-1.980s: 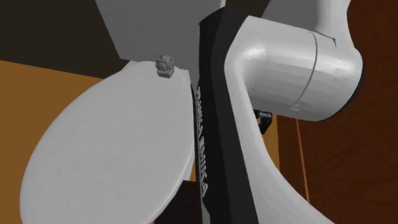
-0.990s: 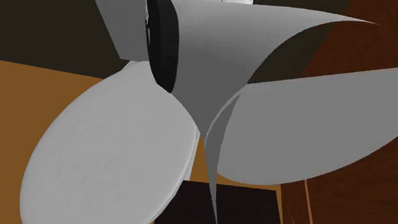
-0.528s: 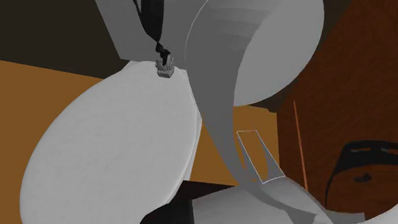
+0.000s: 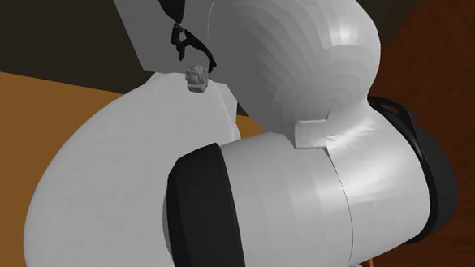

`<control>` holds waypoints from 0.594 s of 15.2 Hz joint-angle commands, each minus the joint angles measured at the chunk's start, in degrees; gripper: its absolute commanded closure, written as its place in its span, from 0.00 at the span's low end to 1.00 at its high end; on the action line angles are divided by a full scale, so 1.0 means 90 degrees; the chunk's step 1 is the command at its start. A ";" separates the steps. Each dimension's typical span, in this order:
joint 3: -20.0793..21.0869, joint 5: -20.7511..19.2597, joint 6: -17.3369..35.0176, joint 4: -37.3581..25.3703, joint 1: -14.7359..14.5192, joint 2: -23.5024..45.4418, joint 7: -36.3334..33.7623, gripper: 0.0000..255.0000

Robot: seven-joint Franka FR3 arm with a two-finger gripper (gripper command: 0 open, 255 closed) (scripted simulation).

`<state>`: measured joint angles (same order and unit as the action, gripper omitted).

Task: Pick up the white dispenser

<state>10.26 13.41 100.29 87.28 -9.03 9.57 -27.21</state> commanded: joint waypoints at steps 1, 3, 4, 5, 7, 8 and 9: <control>0.0004 0.0001 0.0139 0.0081 -0.0009 0.0054 0.0020 0.00; 0.0004 0.0013 0.0308 0.0268 -0.0009 0.0041 0.0061 0.00; 0.0004 0.0018 0.0392 0.0358 -0.0010 0.0036 0.0081 0.00; 0.0005 0.0024 0.0475 0.0446 -0.0010 0.0034 0.0101 0.00; 0.0005 0.0027 0.0523 0.0497 -0.0010 0.0032 0.0112 0.00; 0.0006 0.0027 0.0531 0.0505 -0.0011 0.0031 0.0112 1.00; 0.0007 0.0024 0.0530 0.0492 -0.0015 0.0044 0.0106 1.00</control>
<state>10.32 13.64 104.98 91.47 -9.16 9.95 -26.27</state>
